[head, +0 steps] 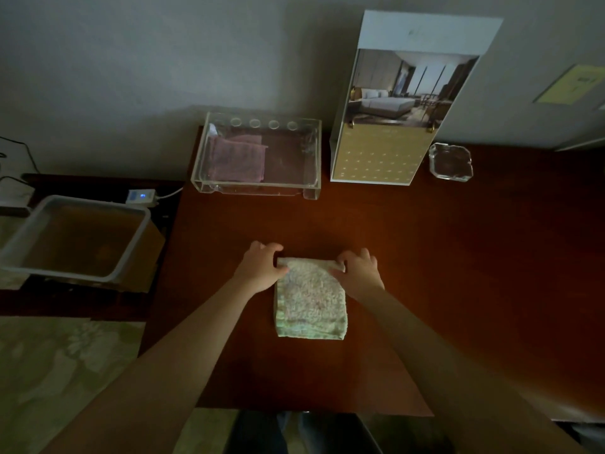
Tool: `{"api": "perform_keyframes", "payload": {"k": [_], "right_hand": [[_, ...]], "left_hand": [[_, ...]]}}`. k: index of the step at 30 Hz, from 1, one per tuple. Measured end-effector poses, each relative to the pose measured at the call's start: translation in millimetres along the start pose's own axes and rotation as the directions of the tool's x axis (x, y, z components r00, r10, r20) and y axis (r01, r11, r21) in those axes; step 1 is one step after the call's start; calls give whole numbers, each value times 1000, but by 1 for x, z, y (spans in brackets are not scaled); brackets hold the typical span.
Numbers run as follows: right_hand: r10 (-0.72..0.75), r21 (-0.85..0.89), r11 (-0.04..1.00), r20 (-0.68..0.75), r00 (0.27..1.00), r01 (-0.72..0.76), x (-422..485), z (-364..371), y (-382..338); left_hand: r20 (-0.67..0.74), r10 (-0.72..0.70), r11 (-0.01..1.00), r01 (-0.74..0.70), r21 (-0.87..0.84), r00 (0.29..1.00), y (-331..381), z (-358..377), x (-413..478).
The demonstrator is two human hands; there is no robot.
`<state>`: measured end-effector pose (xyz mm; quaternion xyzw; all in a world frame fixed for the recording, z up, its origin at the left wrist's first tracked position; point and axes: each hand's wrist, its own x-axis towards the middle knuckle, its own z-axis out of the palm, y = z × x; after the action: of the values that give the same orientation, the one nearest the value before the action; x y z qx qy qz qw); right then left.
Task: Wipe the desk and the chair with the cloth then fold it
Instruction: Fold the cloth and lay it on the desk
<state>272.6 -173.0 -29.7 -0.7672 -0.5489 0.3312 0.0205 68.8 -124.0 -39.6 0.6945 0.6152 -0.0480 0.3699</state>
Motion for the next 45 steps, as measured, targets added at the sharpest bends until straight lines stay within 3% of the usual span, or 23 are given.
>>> {"api": "perform_keyframes", "payload": {"k": [3, 6, 8, 10, 11, 12, 13, 15, 16, 18, 24, 29, 31, 34, 39, 45], "right_hand": [[-28, -38, 999, 64, 998, 31, 16, -5, 1], [-64, 85, 995, 90, 994, 56, 27, -7, 1], [-25, 166, 986, 73, 997, 12, 29, -5, 0], [12, 181, 983, 26, 1000, -17, 32, -3, -1], [31, 187, 982, 0, 1000, -30, 33, -2, -2], [46, 198, 979, -29, 999, -39, 34, -2, -3], [62, 208, 977, -56, 996, -49, 35, -1, -4], [97, 227, 971, -112, 989, -69, 40, 0, -3], [115, 236, 968, -138, 984, -80, 41, 0, -3], [147, 253, 963, -190, 971, -97, 45, -2, -1], [140, 209, 975, -322, 936, -74, 53, -8, -9], [145, 440, 898, -268, 953, -13, 64, -17, -45], [115, 449, 893, -212, 970, -8, 67, -20, -56], [65, 327, 944, -101, 993, -28, 65, -16, -56], [72, -43, 996, 13, 997, -72, 53, -8, -37], [94, -116, 989, 44, 995, -89, 42, -10, -22]], "left_hand": [[43, -1, 998, -2, 67, 999, 1, -4, 13], [44, -17, 999, 15, 48, 999, -1, -4, 21], [13, -48, 999, 48, -22, 999, -2, -1, 25], [-62, -138, 968, 122, -217, 988, -2, -2, 31], [-81, -225, 903, 177, -392, 971, 1, -5, 33], [-59, -319, 773, 224, -594, 946, 4, -11, 36], [3, -389, 581, 248, -775, 921, 6, -19, 39], [143, -426, 194, 244, -950, 893, 11, -38, 50], [181, -421, 62, 227, -972, 889, 12, -48, 55], [205, -393, -79, 189, -979, 897, 11, -65, 65], [195, -341, -290, 95, -952, 919, 4, -81, 82], [174, -324, -337, 59, -940, 930, 5, -80, 79], [187, -343, -326, 70, -943, 920, 5, -80, 75], [202, -375, -295, 90, -951, 905, -1, -75, 67], [268, -373, -275, 171, -946, 888, -14, -61, 57], [268, -397, -260, 172, -950, 878, -19, -48, 32]]}}
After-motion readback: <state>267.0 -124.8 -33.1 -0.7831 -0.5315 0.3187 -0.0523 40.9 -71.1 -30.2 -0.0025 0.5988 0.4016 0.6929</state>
